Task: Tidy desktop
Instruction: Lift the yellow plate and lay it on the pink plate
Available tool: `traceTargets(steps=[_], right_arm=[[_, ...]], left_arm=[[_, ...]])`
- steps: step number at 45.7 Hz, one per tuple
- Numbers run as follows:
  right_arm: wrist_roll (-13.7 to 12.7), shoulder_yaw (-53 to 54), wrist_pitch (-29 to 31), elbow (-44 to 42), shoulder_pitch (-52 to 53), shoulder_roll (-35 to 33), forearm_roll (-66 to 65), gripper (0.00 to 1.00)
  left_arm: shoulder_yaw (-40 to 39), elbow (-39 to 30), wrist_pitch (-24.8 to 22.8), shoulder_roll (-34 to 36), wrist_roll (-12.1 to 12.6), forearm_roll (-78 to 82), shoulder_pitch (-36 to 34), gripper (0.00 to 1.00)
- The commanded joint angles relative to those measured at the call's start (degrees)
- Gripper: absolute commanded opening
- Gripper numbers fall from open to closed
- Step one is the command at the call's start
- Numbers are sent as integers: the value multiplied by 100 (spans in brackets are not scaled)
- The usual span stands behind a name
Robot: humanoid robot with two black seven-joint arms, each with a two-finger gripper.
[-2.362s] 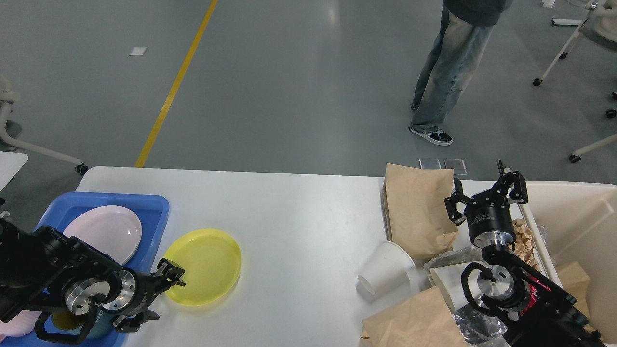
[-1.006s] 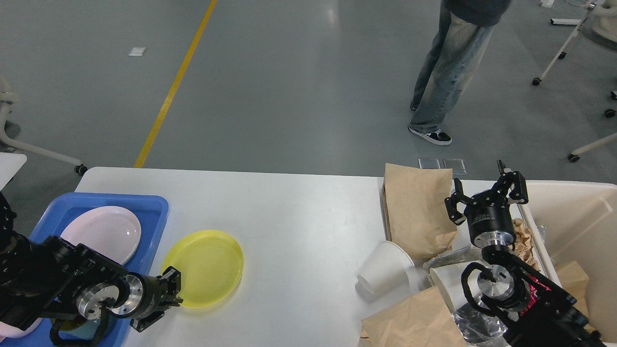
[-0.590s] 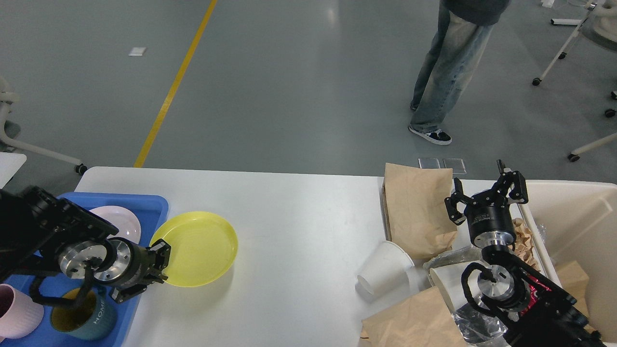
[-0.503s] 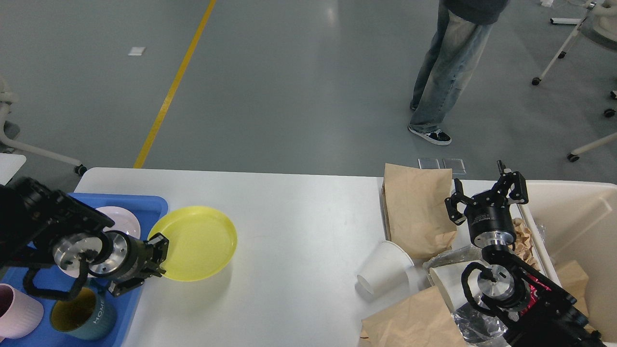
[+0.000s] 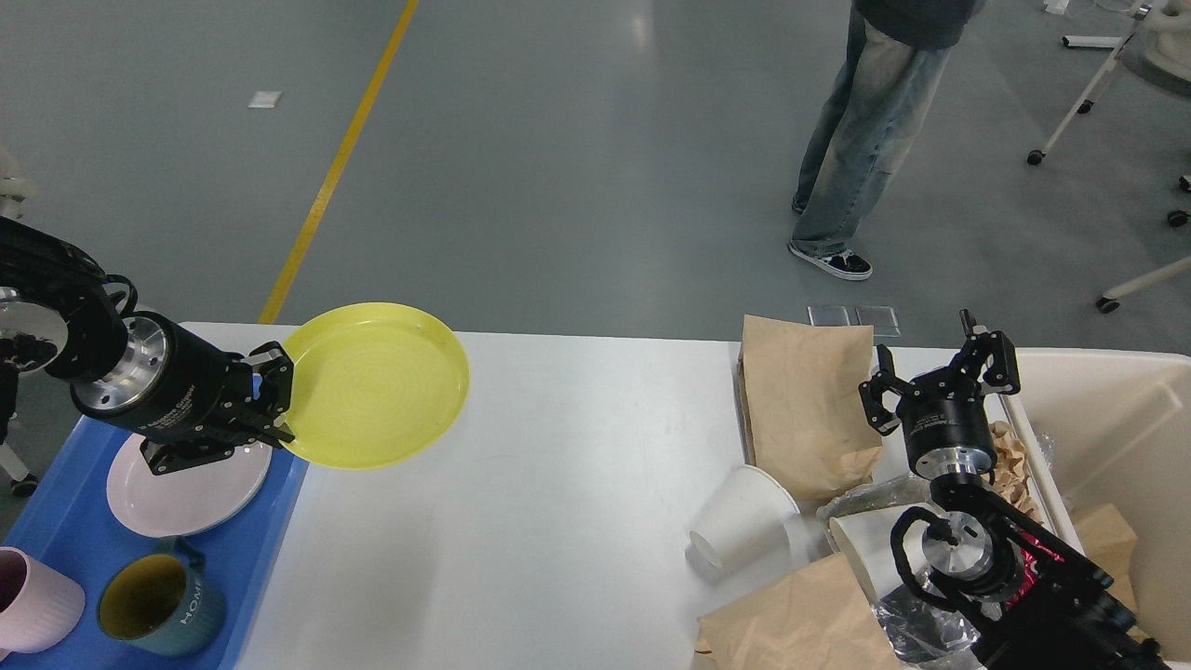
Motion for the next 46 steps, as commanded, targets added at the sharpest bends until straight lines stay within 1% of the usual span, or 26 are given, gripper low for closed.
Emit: traceTargets(steps=[1,5,6,9,13,17,21,29,34,38,44,46], right_arm=[[0,-5,0,9,0,0,0,100],[0,-5,0,9,0,0,0,100],[0,-5,0,9,0,0,0,100],[0,4,0,9,0,0,0,100],[0,-5,0,9,0,0,0,100],[0,4,0,9,0,0,0,100],[0,4,0,9,0,0,0,100],[0,-5,0,9,0,0,0,100],[0,-5,0,9,0,0,0,100],[0,-5,0,9,0,0,0,100],[0,-5,0,9,0,0,0,100],[0,-5,0,9,0,0,0,100]], left_arm=[[145,539,-527,480,-5,41,336,0],[285,1233,-1099,815,30,59,661,0],[338,1522,-1265,911,30,59,784,0],[391,2103,-1486,1122,39,59,1127,0],[312,2824,-1557,1412,39,59,1707,0],[128,3448,-1548,1781,83,59,2094,0],[-162,3949,-1539,1984,284,59,2595,0],[-953,4942,-1408,1967,759,59,3719,0],[-1612,5102,-1092,1932,988,77,4405,0],[-1806,5119,-688,1748,1050,199,4696,0],[-1850,5119,-116,1492,997,367,4933,0],[-1868,5119,-11,1466,988,367,5012,0]])
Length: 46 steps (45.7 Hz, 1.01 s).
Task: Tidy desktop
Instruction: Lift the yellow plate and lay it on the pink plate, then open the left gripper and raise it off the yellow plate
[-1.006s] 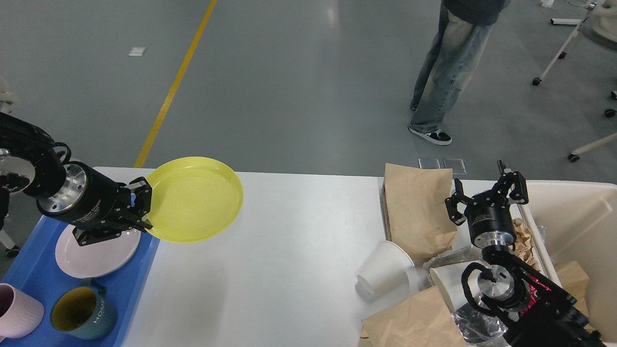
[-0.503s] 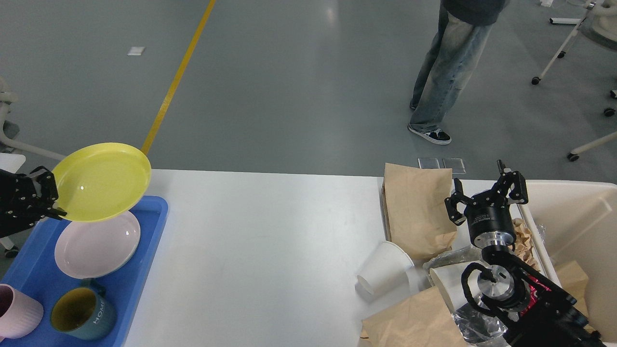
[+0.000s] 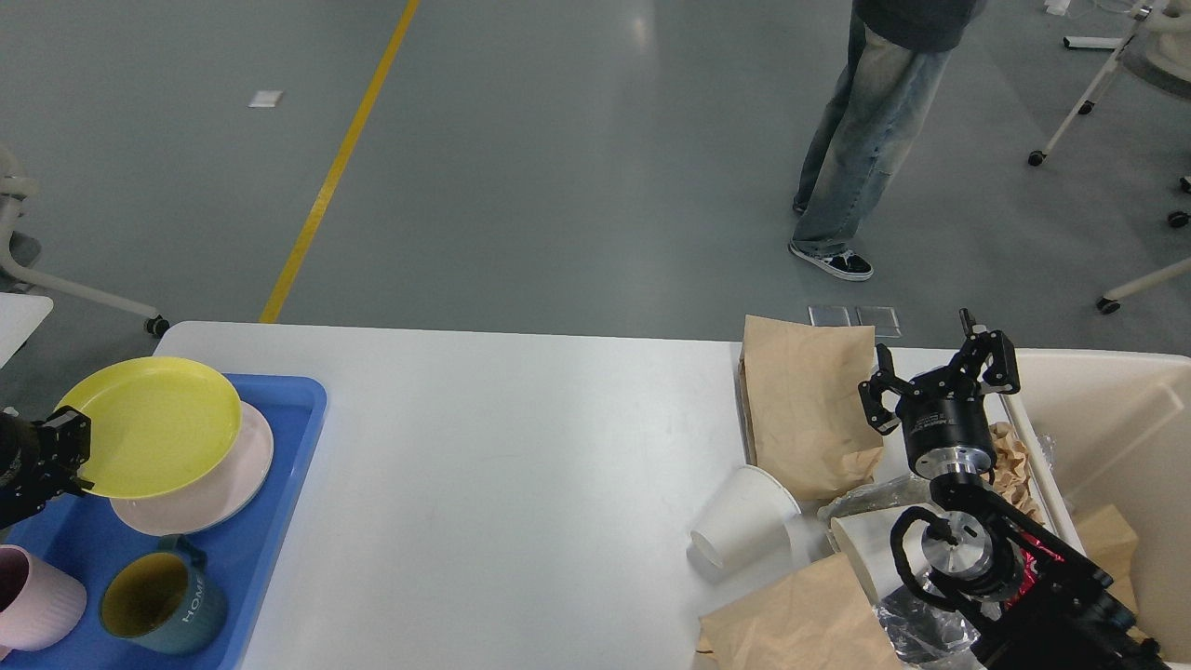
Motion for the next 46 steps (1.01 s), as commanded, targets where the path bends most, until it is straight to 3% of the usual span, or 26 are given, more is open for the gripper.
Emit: traceTargets(steps=[1,34,36,41,46], right_arm=[[0,-5,0,-1,0,0,0,100],[0,4,0,-1,0,0,0,100],[0,4,0,-1,0,0,0,100],[0,4,0,-1,0,0,0,100],[0,4,0,-1,0,0,0,100]], left_arm=[[-53,10,403,-151,-43,63,236,0],[-466,45,500,-274,-69,63,562,2],[-466,45,517,-283,-78,63,562,9],[-457,54,736,-274,-87,63,562,59],[-466,63,974,-292,-87,72,562,76]])
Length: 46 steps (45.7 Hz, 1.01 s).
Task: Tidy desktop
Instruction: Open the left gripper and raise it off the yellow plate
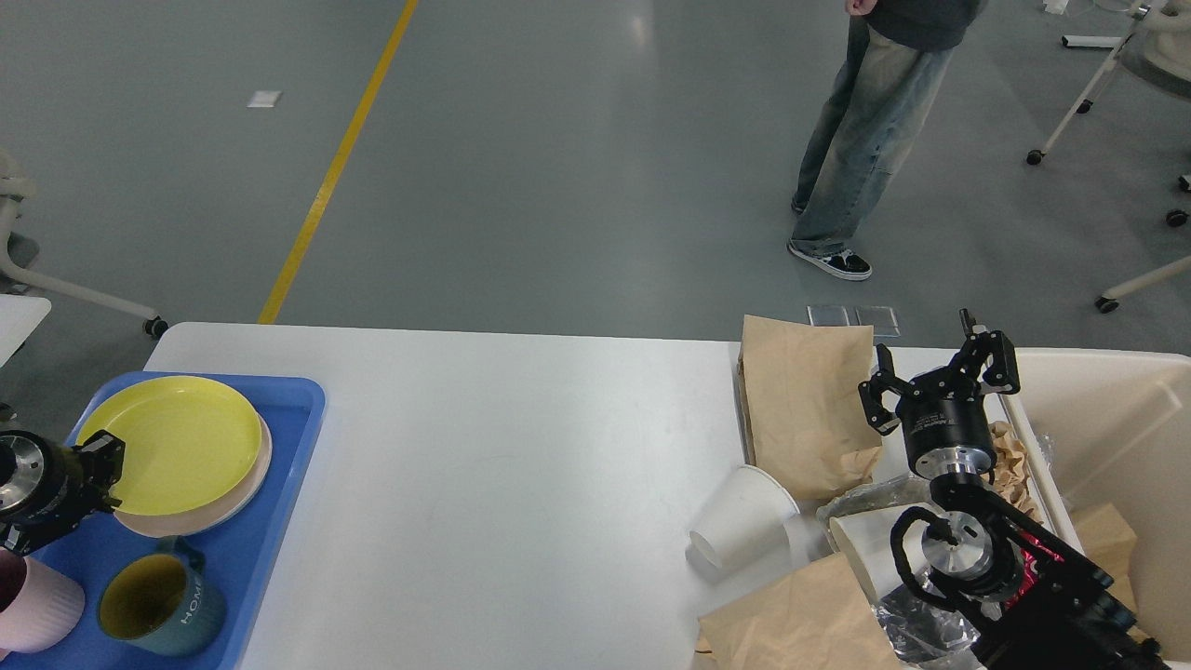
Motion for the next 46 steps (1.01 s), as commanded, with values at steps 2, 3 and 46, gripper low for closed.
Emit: traceTargets(steps=[2,3,46], right_arm=[[0,-6,0,0,0,0,0,100],[0,3,0,0,0,0,0,100],[0,3,0,0,0,0,0,100]], left_arm=[[-3,3,244,-6,-1,8,0,80],[-3,3,244,-6,-1,8,0,81],[-380,-85,-213,160,87,61,-412,94]])
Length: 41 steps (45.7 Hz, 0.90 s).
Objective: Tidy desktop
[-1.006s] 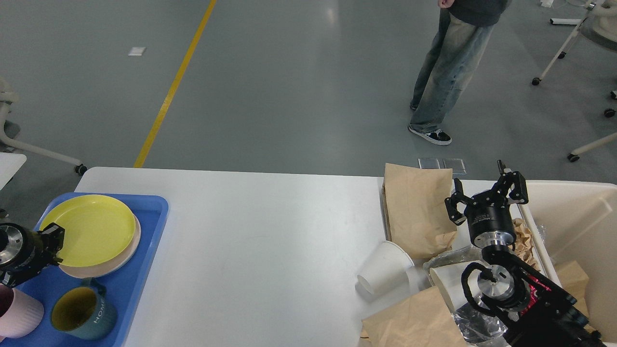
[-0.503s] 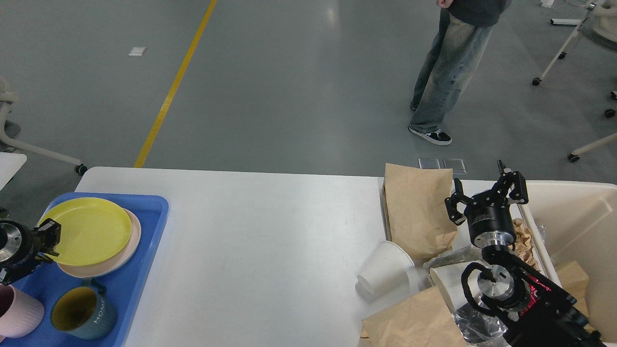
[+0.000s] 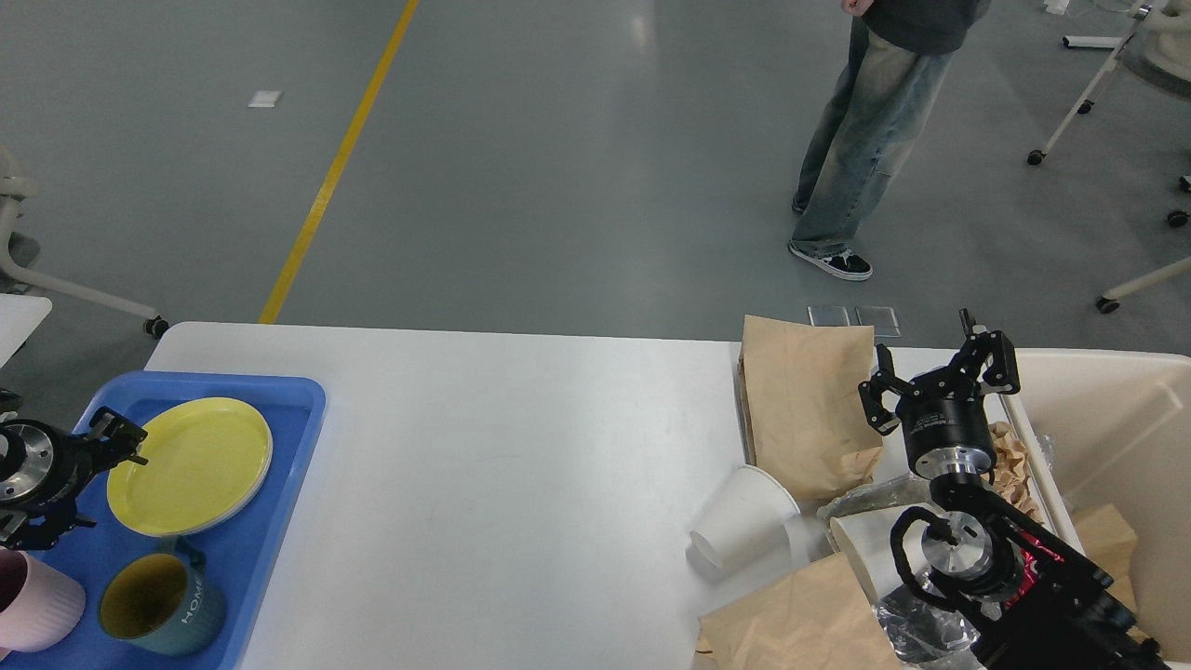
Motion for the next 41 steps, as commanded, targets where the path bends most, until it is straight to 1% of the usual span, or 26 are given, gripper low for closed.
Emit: traceTargets(steps=[1,2,4,9,15,19,21,28,29,31,33,35,38,41], right_arm=[[0,-3,0,0,0,0,0,100],[0,-3,0,0,0,0,0,100],[0,-3,0,0,0,0,0,100],[0,-3,0,0,0,0,0,100],[0,6,0,-8,0,0,0,100],[0,-3,0,0,0,0,0,100],[0,-3,0,0,0,0,0,100],[0,6,0,0,0,0,0,100],[0,6,0,0,0,0,0,100],[0,6,0,0,0,0,0,100],[0,6,0,0,0,0,0,100],[0,6,0,0,0,0,0,100],[0,-3,0,0,0,0,0,100],[0,6,0,0,0,0,0,100]], left_arm=[[-209,7,-316,190,2,20,-345,95],[-270,7,-352,251,-50,20,-398,95],[-498,7,-387,392,-77,20,-451,95],[-1437,7,-405,620,-77,20,-363,96],[-2816,85,-396,963,-77,29,155,96],[-4213,86,-405,1104,-77,38,471,96],[-4943,86,-405,1165,-77,29,760,96],[-7606,86,-448,1052,-209,55,1894,96],[-8123,94,-449,973,-235,64,2096,96],[-8723,94,-449,841,-279,64,2343,96],[-9207,94,-440,648,-349,73,2554,96],[-9664,94,-449,376,-516,73,2712,96],[-10148,103,-387,15,-911,152,2897,96],[-10404,103,-369,-292,-1342,310,3169,96]])
